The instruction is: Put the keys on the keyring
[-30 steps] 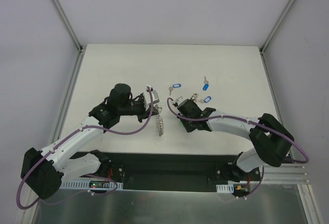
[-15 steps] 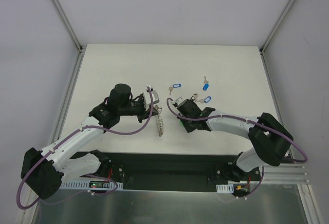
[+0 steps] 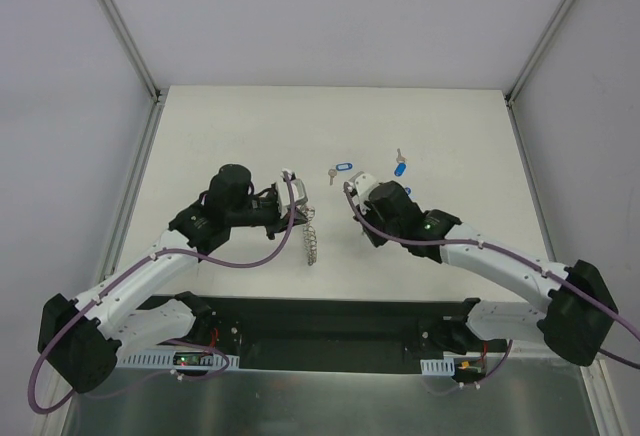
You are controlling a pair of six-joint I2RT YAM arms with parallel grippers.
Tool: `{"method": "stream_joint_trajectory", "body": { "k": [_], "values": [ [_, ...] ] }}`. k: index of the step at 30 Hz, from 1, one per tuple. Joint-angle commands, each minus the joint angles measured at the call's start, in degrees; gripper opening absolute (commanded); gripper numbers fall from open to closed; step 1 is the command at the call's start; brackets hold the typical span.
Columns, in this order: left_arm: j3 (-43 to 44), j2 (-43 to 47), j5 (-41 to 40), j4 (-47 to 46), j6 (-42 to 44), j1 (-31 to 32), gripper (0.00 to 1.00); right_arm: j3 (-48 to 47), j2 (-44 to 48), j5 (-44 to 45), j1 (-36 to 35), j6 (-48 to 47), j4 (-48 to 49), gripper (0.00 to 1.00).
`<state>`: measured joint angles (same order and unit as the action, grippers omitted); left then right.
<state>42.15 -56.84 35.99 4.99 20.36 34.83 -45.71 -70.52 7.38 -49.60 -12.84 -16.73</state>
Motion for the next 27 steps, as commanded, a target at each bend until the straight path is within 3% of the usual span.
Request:
{"method": "stream_joint_trajectory", "body": {
  "k": [1,10,27],
  "values": [
    [-0.4,1.7,3.8,-2.4,2.6,0.4,0.00,0.1,5.6,-5.5,0.2,-7.9,4.4,0.01],
    [-0.8,-0.2,5.1,-1.6,5.2,1.7,0.00,3.8,10.1,-23.7,0.2,-17.8,15.7,0.01],
    [-0.2,-1.1,2.9,0.4,7.1,6.3,0.00,2.7,7.2,-33.7,0.2,-23.2,20.2,0.01]
  ]
}}
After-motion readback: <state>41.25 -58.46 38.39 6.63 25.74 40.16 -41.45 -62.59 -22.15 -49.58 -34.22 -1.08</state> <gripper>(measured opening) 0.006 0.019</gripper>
